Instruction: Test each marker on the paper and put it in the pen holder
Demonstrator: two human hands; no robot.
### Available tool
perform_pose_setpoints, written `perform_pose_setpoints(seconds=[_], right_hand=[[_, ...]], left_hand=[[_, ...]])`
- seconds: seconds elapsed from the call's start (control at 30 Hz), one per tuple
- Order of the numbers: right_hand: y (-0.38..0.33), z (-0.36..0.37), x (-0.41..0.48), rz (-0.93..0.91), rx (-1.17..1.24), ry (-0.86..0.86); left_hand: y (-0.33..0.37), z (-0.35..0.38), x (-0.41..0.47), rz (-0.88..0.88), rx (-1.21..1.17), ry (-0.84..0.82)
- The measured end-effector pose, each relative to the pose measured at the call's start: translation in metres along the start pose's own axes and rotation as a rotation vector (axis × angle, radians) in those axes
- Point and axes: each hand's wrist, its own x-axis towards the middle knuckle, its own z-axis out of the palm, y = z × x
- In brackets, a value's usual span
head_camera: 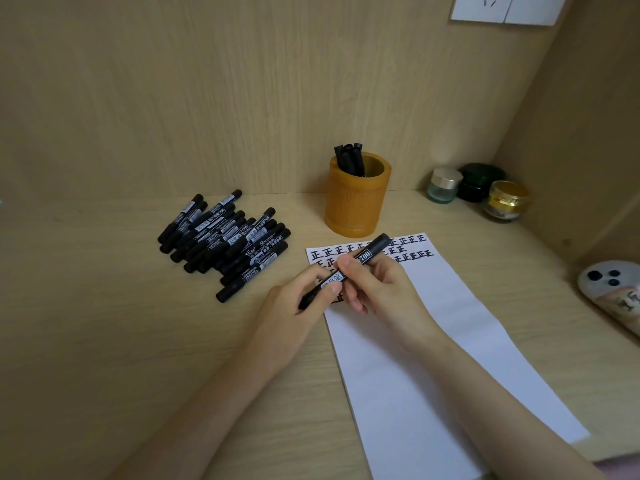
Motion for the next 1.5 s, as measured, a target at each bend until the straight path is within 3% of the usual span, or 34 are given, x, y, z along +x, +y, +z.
perform_pose_setpoints(seconds=[0.2,0.27,0.37,0.6,0.87,1.5], right_hand=[[-0.012,-0.019,0.002,0.03,0.173,0.278],[-0.015,-0.039,0.007,0.057,0.268,0.39],[-0.01,-0.061,0.01,0.141,0.2,0.475],[0.005,-0.065,0.005,0.181,-0.067,0.45],[0.015,-0.066,0.004,0.146,-0.244,0.572],[0.019,-0.061,0.003,0.104,-0.344,0.508]], left_hand=[[0.003,0.002,-0.001,-0.078,-0.029,0.105],[0.001,0.004,-0.002,-0.077,0.014,0.06],[-0.001,0.008,-0.005,-0.047,0.158,-0.108],[-0.002,0.01,-0.008,0.068,0.471,-0.218],[0.002,0.01,-0.009,0.063,0.506,-0.217],[0.004,0.01,-0.01,0.057,0.527,-0.22]])
